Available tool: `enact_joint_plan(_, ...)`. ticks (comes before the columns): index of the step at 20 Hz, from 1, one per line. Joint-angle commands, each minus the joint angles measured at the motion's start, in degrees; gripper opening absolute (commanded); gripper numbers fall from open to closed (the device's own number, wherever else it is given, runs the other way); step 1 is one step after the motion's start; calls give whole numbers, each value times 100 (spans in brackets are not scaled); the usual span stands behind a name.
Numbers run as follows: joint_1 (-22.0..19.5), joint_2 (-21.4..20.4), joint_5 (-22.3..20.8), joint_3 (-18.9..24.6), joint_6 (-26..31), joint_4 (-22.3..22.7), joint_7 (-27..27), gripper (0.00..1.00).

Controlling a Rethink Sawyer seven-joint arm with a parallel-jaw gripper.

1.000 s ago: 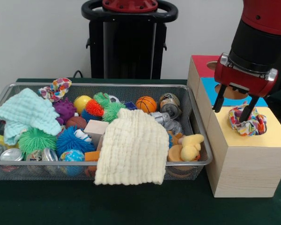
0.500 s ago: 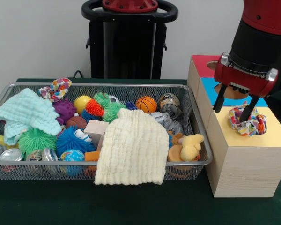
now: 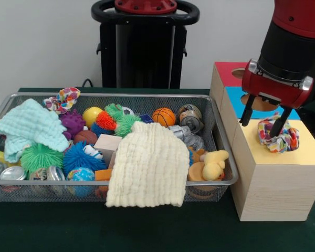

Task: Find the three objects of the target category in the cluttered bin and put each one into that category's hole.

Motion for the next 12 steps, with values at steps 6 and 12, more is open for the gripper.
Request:
enact_joint_plan(6, -82, -1, -70, 204, 621, -26, 1206, 100)
enact_joint_plan(12, -121, -57, -54, 166, 868, -121, 1173, 100)
